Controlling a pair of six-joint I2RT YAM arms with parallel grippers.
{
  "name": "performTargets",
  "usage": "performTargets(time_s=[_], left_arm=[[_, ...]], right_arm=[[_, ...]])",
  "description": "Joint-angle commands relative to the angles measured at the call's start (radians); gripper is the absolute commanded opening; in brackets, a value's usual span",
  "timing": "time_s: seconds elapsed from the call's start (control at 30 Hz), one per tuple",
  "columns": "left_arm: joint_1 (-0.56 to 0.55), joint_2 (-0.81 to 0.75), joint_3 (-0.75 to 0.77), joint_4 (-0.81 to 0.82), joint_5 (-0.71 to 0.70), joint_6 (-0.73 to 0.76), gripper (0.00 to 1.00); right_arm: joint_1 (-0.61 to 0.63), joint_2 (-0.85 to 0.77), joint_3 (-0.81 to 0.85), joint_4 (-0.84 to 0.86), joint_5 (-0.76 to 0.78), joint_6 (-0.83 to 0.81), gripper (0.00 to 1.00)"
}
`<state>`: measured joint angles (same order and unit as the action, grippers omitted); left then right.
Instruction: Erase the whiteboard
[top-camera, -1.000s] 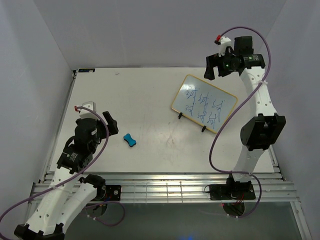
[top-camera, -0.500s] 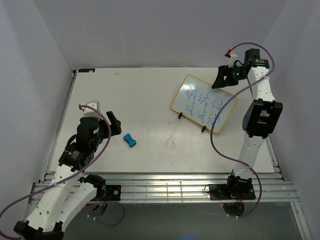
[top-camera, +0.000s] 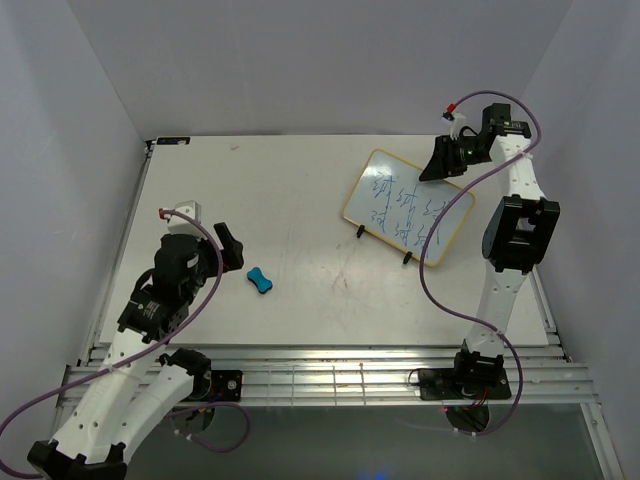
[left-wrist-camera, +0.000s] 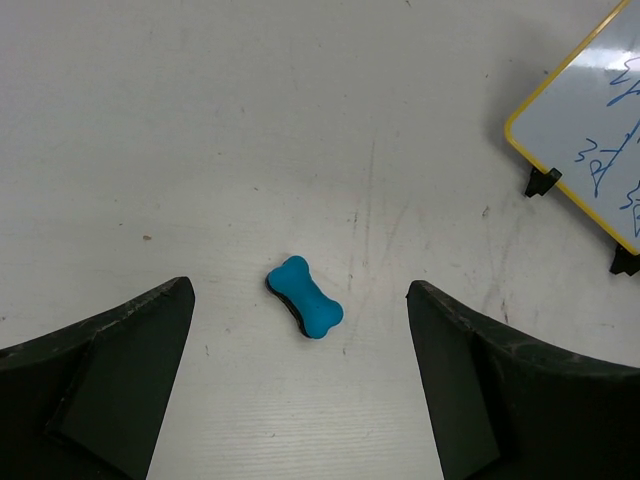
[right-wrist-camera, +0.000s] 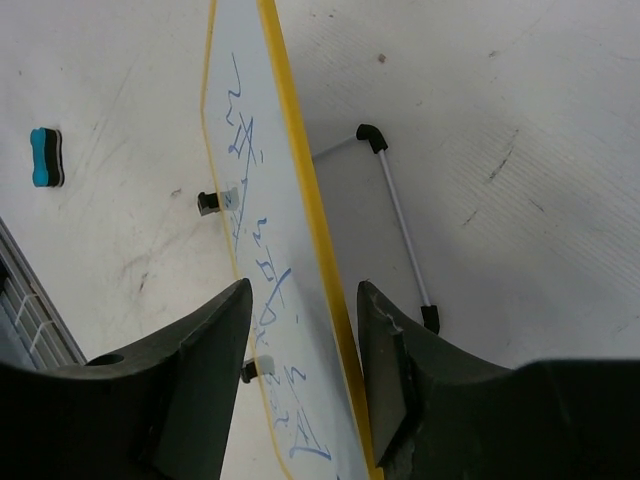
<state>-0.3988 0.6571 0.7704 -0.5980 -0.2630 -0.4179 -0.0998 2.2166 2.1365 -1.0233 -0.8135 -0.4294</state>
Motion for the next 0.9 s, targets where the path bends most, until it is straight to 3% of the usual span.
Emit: performTargets(time_s=[0.0, 0.2, 0.7, 0.87], left_arm=[[-0.006, -0.017, -0.008, 0.018, 0.013, 0.008, 0.98], [-0.006, -0.024, -0.011, 0.021, 0.016, 0.008, 0.98], [-0.008, -0.020, -0.011, 0.021, 0.022, 0.010, 0.98], [-0.008, -0.024, -0.014, 0.021, 0.019, 0.011, 0.98]], right_arm=[[-0.001, -0.009, 0.000, -0.026, -0.053, -0.012, 0.52], [-0.001, -0.023, -0.023, -0.024, -0.095, -0.020, 0.42], [0.011, -0.156, -0.090, -0.006, -0.075, -0.026, 0.34], [0.015, -0.176, -0.122, 0.011, -0.079, -0.022, 0.16]])
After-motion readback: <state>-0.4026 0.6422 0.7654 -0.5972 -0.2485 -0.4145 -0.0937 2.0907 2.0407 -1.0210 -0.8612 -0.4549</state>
